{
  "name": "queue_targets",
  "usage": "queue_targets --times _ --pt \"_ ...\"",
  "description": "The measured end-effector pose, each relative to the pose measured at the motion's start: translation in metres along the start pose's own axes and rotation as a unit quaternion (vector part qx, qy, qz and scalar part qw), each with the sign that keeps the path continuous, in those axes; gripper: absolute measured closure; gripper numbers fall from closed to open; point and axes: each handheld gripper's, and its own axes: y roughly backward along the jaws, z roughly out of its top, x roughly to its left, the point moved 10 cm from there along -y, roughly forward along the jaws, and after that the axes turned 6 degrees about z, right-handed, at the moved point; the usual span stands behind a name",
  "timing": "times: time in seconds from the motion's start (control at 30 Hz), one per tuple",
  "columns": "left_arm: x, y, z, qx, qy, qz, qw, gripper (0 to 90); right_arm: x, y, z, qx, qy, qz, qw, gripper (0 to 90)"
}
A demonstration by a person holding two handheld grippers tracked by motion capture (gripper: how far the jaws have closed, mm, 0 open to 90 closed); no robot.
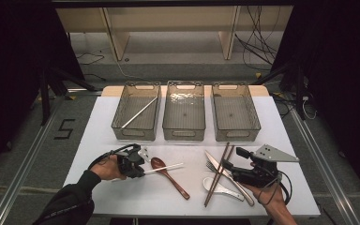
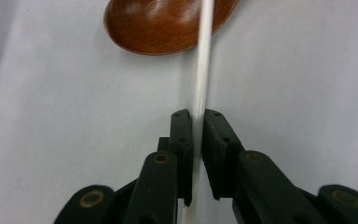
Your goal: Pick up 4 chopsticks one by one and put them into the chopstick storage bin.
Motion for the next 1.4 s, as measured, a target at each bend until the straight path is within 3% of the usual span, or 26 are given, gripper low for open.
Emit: queue_targets --times 0.27,0.57,0.77,0.93,0.97,1.03,1.07,1.1,1.17,1.23,1.3,1.33,1.4 --pt "0.000 0.001 0.001 -0.007 -0.006 0.004 1.0000 84.0 0.000 0.001 0.000 0.000 0.001 -0.001 1.0000 31.3" --pt "0.005 0.015 0.010 -0.039 0.014 0.010 0.9991 84.5 0.000 0.002 0.000 0.000 -0.001 -0.001 1.0000 31.3" --pt "0.021 0.035 0.016 -0.084 0.073 0.024 0.9935 84.5 0.000 0.002 -0.001 0.000 -0.001 -0.002 1.0000 31.3" --pt "0.039 0.050 0.017 -0.116 0.120 0.045 0.9850 84.5 0.000 0.001 -0.001 0.001 -0.003 -0.002 1.0000 31.3" --pt "0.043 0.054 0.018 -0.127 0.137 0.049 0.9812 84.5 -0.001 0.001 -0.002 0.001 -0.002 -0.003 1.0000 31.3" --pt "0.050 0.061 0.018 -0.139 0.150 0.054 0.9774 84.5 -0.001 0.000 -0.002 0.002 -0.003 -0.003 1.0000 31.3" --pt "0.054 0.064 0.019 -0.151 0.167 0.057 0.9726 84.5 -0.001 0.000 -0.002 0.001 -0.003 -0.003 1.0000 31.2" --pt "0.057 0.067 0.020 -0.159 0.176 0.059 0.9696 84.5 -0.001 0.000 -0.002 0.001 -0.003 -0.003 1.0000 31.3" --pt "0.064 0.074 0.021 -0.166 0.188 0.066 0.9658 84.5 -0.001 0.000 -0.002 0.001 -0.004 -0.003 1.0000 31.3" --pt "0.072 0.080 0.023 -0.175 0.201 0.076 0.9607 84.4 -0.001 0.000 -0.002 0.002 -0.005 -0.003 1.0000 31.3" --pt "0.082 0.087 0.025 -0.189 0.219 0.081 0.9539 84.5 -0.001 0.000 -0.003 0.003 -0.005 -0.003 1.0000 31.3" --pt "0.085 0.089 0.025 -0.191 0.222 0.082 0.9527 84.5 -0.001 0.000 -0.003 0.003 -0.006 -0.004 1.0000 31.2" --pt "0.096 0.094 0.026 -0.196 0.236 0.090 0.9475 84.4 -0.001 0.000 -0.003 0.003 -0.007 -0.004 1.0000 31.3"
